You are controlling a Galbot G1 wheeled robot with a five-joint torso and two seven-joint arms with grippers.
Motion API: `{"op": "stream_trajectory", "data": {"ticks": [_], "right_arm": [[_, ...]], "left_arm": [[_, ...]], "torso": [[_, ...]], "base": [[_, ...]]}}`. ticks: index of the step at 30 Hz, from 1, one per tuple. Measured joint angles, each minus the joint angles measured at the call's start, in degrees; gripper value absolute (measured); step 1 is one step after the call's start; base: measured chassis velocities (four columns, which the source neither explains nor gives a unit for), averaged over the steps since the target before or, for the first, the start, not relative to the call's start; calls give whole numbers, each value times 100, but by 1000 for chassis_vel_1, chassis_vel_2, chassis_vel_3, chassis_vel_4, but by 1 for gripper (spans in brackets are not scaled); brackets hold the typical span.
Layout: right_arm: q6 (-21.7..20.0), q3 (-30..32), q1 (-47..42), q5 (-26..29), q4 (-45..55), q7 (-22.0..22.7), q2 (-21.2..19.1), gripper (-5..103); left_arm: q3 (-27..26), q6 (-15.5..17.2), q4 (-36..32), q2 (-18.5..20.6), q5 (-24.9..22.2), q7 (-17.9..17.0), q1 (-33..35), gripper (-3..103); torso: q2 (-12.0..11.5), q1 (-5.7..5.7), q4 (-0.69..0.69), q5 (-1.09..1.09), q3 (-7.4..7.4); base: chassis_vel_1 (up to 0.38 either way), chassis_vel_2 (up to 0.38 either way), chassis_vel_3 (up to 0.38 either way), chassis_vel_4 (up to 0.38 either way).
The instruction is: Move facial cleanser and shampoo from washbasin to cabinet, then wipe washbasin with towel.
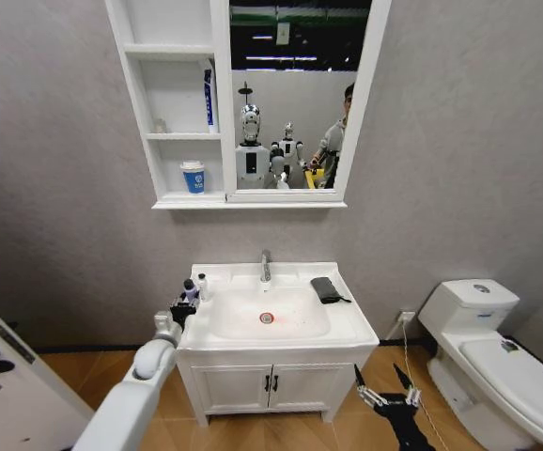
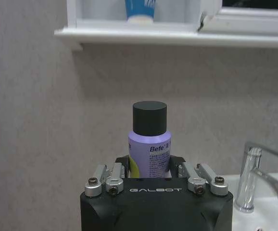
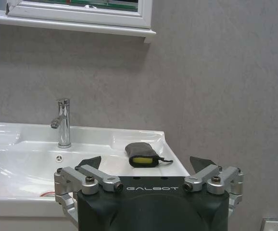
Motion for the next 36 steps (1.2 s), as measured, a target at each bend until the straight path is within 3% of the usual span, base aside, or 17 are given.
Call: {"op": "stream_trajectory", "data": {"ticks": [1, 2, 3, 4, 5, 6, 7, 9, 10, 11, 13, 14, 18, 22, 25, 32, 36], "right_arm": [[0, -3, 13, 3, -22, -3, -3, 100], [0, -3, 13, 3, -22, -3, -3, 100], [0, -5, 28, 7, -52, -9, -9, 100], [0, -1, 49, 14, -80, -14, -16, 100], [0, -1, 49, 14, -80, -14, -16, 100], [0, -2, 64, 20, -88, -16, -19, 100], [0, -2, 64, 20, -88, -16, -19, 100], [1, -2, 93, 30, -96, -23, -20, 100], [2, 1, 114, 33, -98, -23, -20, 100], [2, 1, 114, 33, -98, -23, -20, 100], [2, 6, 133, 40, -95, -24, -15, 100], [2, 6, 133, 40, -95, -24, -15, 100], [8, 78, 176, 116, -74, -24, 22, 100], [21, 119, 203, 153, -81, -24, 37, 100], [48, 159, 223, 205, -123, -25, 79, 100], [79, 214, 224, 257, -219, -36, 79, 100], [81, 250, 227, 304, -257, -39, 40, 100]], "left_arm": [[-45, 182, -279, 253, -235, -104, -49, 43], [-45, 182, -279, 253, -235, -104, -49, 43], [-116, 448, -576, 579, -563, -224, -140, 43], [-223, 930, -949, 1134, -1169, -469, -369, 43], [-223, 930, -949, 1134, -1169, -469, -369, 43], [-253, 1254, -1126, 1459, -1600, -657, -627, 43], [-253, 1254, -1126, 1459, -1600, -657, -627, 43], [-163, 1695, -1252, 1837, -2305, -964, -1208, 43], [105, 1955, -1189, 1996, -2716, -1196, -1814, 43], [105, 1955, -1189, 1996, -2716, -1196, -1814, 43], [800, 2212, -846, 2052, -2977, -1448, -2873, 43], [800, 2212, -846, 2052, -2977, -1448, -2873, 43], [1966, 2459, 26, 1645, -2831, -1818, -4491, 43], [2362, 2496, 538, 1352, -2715, -1940, -4994, 43], [2888, 2443, 1485, 805, -2441, -2034, -5785, 43], [2978, 2271, 2592, 23, -1959, -2131, -6287, 43], [2861, 2250, 2874, -128, -1775, -2166, -6286, 43]], "torso": [[0, 0, 0, -2, 0], [0, 0, 0, -2, 0], [0, 0, 0, -2, 0], [0, 0, 0, 1, 0], [0, 0, 0, 1, 0], [0, 0, 1, 1, 0], [0, 0, 1, 1, 0], [1, -1, 1, 0, 0], [0, -1, 1, 0, 0], [0, -1, 1, 0, 0], [0, 0, 0, -1, 0], [0, 0, 0, -1, 0], [0, 0, -1, 1, 0], [-1, 0, 0, -1, 1], [-1, 1, -1, 1, 1], [-1, 1, -2, 2, 1], [-1, 1, -1, 1, 1]], "base": [[0, 0, 0, 0], [0, 0, 0, 0], [0, 0, 0, 0], [0, 0, 0, 0], [0, 0, 0, 0], [0, 0, 0, 0], [0, 0, 0, 0], [0, 0, 0, 0], [0, 0, 0, 0], [0, 0, 0, 0], [0, 0, 0, 0], [0, 0, 0, 0], [0, 0, 0, 0], [0, 0, 0, 0], [0, 0, 0, 0], [0, 0, 0, 0], [0, 0, 0, 0]]}}
